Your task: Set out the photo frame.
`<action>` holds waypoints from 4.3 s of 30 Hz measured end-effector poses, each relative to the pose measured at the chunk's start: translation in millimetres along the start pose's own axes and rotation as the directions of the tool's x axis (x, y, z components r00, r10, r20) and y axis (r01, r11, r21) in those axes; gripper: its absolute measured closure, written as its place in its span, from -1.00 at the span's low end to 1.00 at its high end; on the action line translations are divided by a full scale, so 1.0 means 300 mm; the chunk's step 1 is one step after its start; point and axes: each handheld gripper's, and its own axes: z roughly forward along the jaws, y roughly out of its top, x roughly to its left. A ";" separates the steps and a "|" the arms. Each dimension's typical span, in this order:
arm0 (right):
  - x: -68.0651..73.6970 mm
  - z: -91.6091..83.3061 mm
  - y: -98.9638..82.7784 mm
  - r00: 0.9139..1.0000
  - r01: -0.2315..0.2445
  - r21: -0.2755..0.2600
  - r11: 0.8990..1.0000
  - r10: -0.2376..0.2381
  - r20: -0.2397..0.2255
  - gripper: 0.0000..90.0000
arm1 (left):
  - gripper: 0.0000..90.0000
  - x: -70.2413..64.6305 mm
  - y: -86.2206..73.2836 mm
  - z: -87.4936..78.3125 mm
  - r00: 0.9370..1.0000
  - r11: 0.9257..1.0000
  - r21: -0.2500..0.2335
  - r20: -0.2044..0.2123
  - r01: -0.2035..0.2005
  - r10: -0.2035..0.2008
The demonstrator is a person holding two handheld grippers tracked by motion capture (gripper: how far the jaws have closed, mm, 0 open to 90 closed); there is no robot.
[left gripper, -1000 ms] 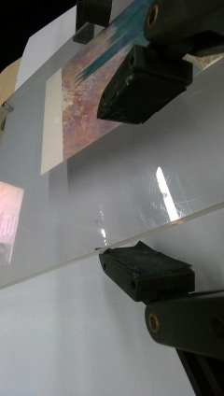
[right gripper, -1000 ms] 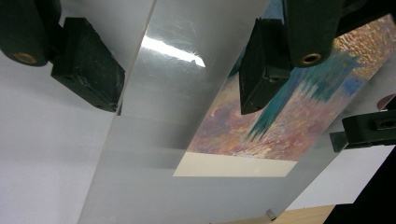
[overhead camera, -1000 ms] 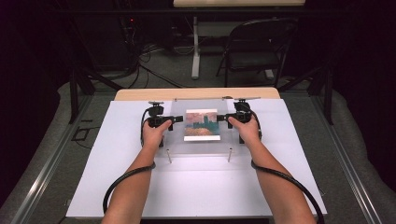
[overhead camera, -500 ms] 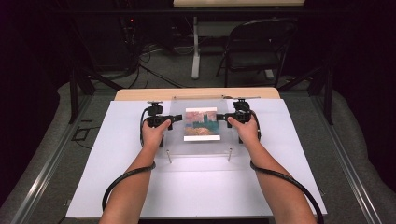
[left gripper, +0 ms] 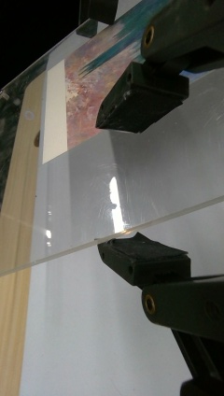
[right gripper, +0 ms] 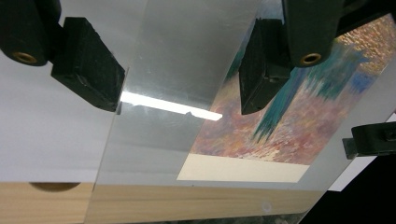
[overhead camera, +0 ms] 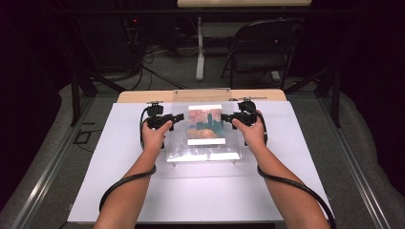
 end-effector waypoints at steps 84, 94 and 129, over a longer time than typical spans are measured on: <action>0.257 -0.383 -0.092 0.975 0.206 -0.241 0.948 -0.177 0.138 -0.04 | 0.29 -0.232 -0.089 -0.384 0.982 0.957 -0.219 -0.037 -0.189 0.185; 0.283 -0.461 -0.136 0.974 0.221 -0.265 0.938 -0.199 0.108 0.01 | 0.39 -0.253 -0.141 -0.458 0.974 0.943 -0.246 -0.013 -0.222 0.226; 0.342 -0.639 -0.310 0.968 0.242 -0.329 0.913 -0.248 0.024 0.05 | 0.26 -0.324 -0.318 -0.585 0.943 0.914 -0.262 0.036 -0.310 0.330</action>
